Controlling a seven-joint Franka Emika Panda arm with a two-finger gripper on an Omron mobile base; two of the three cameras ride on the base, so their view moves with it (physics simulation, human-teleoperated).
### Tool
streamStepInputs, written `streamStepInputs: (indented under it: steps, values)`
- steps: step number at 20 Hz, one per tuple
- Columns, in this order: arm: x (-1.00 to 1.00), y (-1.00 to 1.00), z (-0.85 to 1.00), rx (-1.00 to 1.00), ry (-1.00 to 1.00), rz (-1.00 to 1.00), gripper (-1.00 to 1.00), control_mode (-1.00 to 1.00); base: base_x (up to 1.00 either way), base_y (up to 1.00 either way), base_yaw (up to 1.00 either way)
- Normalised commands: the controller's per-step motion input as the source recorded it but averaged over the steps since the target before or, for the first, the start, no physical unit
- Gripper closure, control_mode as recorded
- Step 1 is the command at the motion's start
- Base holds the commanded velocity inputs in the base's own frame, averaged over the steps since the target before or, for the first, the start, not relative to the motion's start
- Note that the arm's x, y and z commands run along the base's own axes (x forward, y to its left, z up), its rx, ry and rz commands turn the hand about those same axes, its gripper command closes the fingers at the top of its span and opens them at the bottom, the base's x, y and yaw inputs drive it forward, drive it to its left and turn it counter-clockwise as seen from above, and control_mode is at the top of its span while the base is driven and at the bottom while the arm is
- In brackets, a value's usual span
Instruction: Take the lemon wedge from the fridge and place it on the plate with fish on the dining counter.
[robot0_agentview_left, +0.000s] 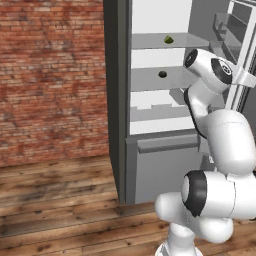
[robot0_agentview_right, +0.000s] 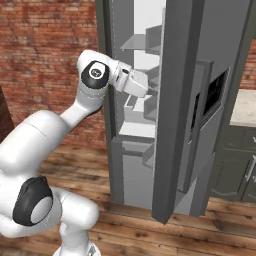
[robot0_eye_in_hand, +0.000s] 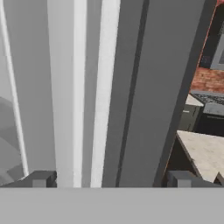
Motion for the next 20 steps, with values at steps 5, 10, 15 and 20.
streamStepInputs:
  steps: [5,10,15,20]
  values:
    - [-0.70,-1.00,-0.08,0.00,0.00,-0.23,-1.00,-1.00,0.00,0.00,0.00]
    - [-0.73,-1.00,-0.11,0.00,0.00,-0.23,-1.00,-1.00,0.00,0.00,0.00]
    - [-0.89,-0.68,-0.01,0.00,-0.05,-0.12,-1.00,-1.00,0.00,0.00,0.00]
    - [-0.79,0.82,0.32,0.00,-0.01,0.00,-1.00,-1.00,0.00,0.00,0.00]
